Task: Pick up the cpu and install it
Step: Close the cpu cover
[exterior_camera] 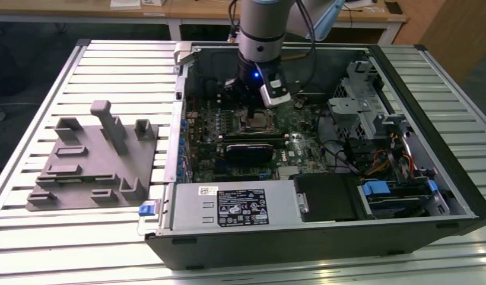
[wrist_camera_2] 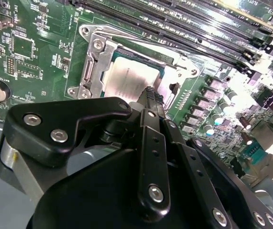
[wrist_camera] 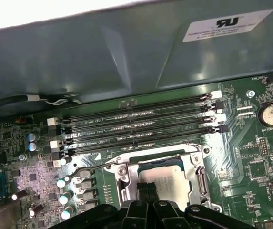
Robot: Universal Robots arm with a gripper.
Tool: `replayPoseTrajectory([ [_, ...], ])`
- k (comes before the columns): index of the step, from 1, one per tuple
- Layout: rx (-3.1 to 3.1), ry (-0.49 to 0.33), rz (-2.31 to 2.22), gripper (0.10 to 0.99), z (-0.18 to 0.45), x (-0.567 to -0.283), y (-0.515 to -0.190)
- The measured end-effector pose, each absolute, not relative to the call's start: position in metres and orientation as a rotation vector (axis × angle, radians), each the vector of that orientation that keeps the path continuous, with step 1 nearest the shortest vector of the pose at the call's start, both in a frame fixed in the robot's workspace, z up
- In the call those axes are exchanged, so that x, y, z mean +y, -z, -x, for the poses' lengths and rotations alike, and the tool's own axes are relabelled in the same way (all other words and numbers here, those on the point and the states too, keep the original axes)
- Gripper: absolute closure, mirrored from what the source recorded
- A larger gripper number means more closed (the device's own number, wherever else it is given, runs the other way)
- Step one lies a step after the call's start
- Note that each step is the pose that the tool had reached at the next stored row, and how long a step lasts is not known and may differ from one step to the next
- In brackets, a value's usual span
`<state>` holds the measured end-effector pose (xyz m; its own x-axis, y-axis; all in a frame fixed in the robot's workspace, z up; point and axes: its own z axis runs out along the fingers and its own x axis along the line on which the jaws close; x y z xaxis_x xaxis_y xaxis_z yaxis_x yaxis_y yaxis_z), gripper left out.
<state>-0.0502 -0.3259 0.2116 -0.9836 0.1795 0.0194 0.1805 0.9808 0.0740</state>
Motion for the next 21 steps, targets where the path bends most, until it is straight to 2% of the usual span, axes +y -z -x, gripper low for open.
replayPoseTrajectory([
  [21,-3.115,0.128,0.249,0.980,0.063,-0.328,-0.203],
])
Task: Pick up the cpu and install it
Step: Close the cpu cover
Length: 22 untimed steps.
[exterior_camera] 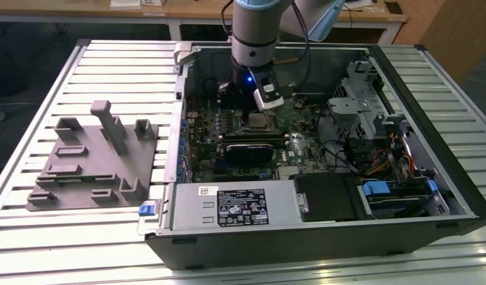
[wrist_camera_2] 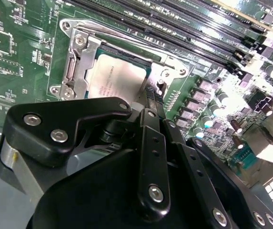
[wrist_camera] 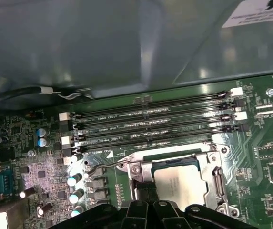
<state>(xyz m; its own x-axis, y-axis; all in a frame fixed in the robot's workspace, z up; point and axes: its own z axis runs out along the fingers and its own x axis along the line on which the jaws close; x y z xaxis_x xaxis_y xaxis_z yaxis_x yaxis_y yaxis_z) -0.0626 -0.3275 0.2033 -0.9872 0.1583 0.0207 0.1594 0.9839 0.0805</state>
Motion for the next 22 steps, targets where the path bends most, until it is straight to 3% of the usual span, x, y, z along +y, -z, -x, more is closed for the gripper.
replayPoseTrajectory([
  [22,-3.115,0.128,0.238,0.980,0.0670,-0.3274,-0.1983],
])
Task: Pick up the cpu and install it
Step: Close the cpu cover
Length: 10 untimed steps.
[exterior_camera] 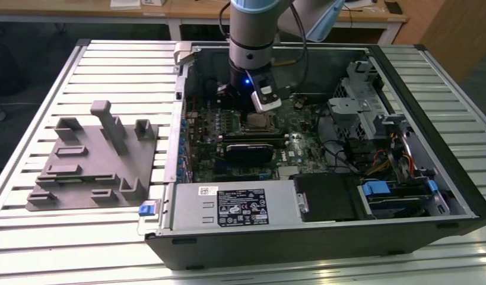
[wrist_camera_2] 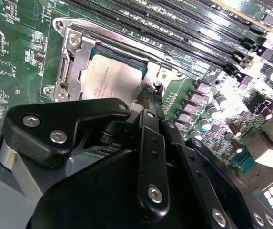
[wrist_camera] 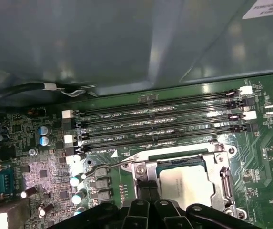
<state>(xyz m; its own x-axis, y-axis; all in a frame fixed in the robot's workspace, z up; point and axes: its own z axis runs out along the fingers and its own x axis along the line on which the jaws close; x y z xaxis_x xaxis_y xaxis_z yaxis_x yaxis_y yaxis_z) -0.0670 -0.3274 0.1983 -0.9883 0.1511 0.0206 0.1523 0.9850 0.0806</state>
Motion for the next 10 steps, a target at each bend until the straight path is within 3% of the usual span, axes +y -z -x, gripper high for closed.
replayPoseTrajectory([
  [10,-3.115,0.128,0.238,0.980,0.0673,-0.3275,-0.2082],
])
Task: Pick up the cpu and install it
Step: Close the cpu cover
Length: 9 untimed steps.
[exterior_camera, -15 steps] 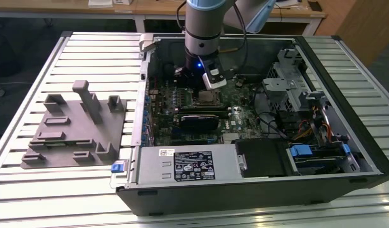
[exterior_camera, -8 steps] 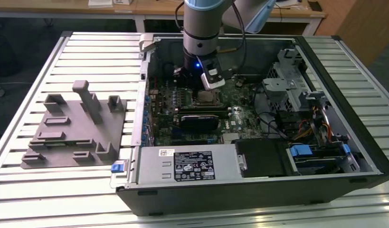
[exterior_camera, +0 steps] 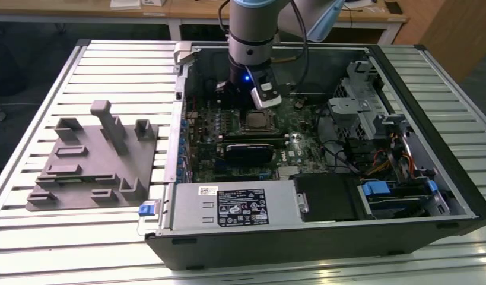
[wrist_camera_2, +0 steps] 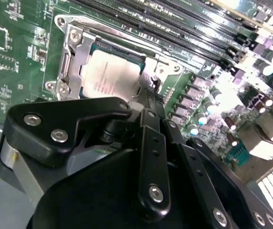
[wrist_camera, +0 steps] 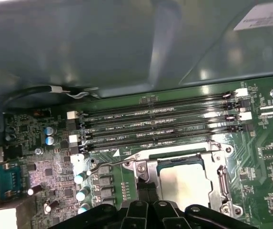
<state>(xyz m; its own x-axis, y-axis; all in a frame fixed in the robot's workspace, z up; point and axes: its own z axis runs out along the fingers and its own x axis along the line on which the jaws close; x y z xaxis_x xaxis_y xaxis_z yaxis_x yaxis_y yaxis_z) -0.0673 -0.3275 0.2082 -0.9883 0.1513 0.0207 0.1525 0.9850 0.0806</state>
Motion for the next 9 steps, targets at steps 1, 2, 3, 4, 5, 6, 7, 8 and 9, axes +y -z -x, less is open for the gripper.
replayPoseTrajectory([
  [1,-3.115,0.128,0.238,0.980,0.067,-0.328,-0.210],
  [2,-3.115,0.128,0.238,0.980,0.067,-0.328,-0.212],
  [3,-3.115,0.128,0.238,0.980,0.067,-0.328,-0.214],
  [4,-3.116,0.128,0.238,0.980,0.067,-0.328,-0.222],
  [5,-3.116,0.128,0.238,0.980,0.067,-0.328,-0.224],
  [6,-3.116,0.128,0.238,0.980,0.067,-0.328,-0.225],
  [7,-3.116,0.128,0.238,0.980,0.067,-0.328,-0.226],
  [8,-3.116,0.128,0.238,0.980,0.067,-0.328,-0.227],
  [9,-3.116,0.129,0.238,0.980,0.067,-0.327,-0.227],
])
